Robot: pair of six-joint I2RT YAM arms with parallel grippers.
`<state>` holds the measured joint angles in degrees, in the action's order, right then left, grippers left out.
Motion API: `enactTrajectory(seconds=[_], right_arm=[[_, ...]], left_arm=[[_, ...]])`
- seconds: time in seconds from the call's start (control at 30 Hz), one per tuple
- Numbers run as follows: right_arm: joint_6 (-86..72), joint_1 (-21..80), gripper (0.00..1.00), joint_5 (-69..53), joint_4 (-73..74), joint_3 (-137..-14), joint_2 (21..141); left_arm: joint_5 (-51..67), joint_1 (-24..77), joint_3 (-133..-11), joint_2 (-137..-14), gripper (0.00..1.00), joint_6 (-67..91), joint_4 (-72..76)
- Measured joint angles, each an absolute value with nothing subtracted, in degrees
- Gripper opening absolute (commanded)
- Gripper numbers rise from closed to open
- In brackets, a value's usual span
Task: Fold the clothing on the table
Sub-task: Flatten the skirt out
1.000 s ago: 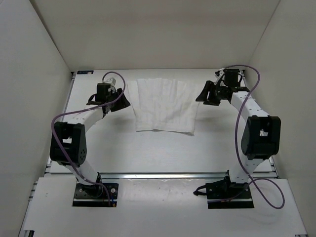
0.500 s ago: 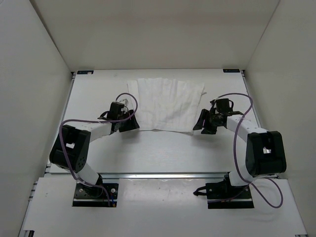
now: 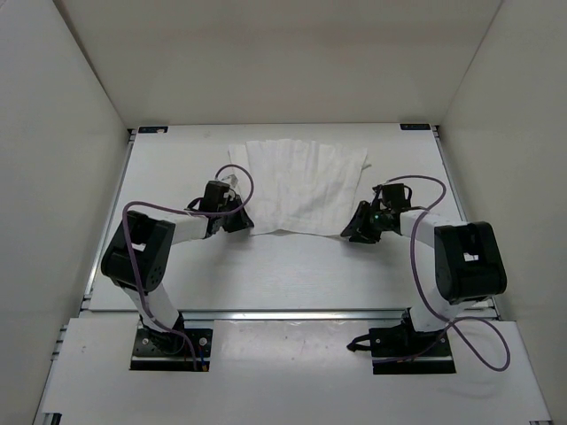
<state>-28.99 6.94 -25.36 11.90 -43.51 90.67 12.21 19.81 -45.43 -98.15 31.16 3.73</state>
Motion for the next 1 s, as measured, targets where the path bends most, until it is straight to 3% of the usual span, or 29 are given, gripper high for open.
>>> enactTrajectory(seconds=[0.03, 0.07, 0.1, 0.4, 0.63, 0.83, 1.0], right_arm=[[-29.39, 6.92, 0.24, -26.15, 10.87, -43.51, 91.42], [-29.71, 6.72, 0.11, -26.76, 9.91, -43.51, 92.12], [-29.89, 6.68, 0.0, -27.22, 9.21, -43.57, 92.9], [-29.47, 6.68, 0.0, -27.66, 12.08, -44.93, 92.66], [-25.36, 5.56, 0.0, -29.19, 22.5, -52.97, 78.76], [-22.04, 4.38, 0.0, -32.45, 31.16, -68.53, 69.23], [-19.75, 4.6, 0.0, -33.56, 34.79, -80.86, 72.31]], left_arm=[[12.58, 19.88, -45.5, -98.41, 0.1, 31.31, 4.12], [12.93, 19.9, -45.47, -98.59, 0.0, 31.38, 4.38], [13.19, 19.9, -45.47, -98.7, 0.0, 31.48, 4.71], [14.22, 18.96, -44.49, -96.95, 0.0, 31.09, 3.62], [14.7, 17.15, -44.91, -84.53, 0.0, 30.28, -3.55], [16.69, 16.03, -54.39, -71.26, 0.0, 29.91, -10.98], [17.85, 13.58, -67.44, -70.13, 0.0, 28.99, -14.33]])
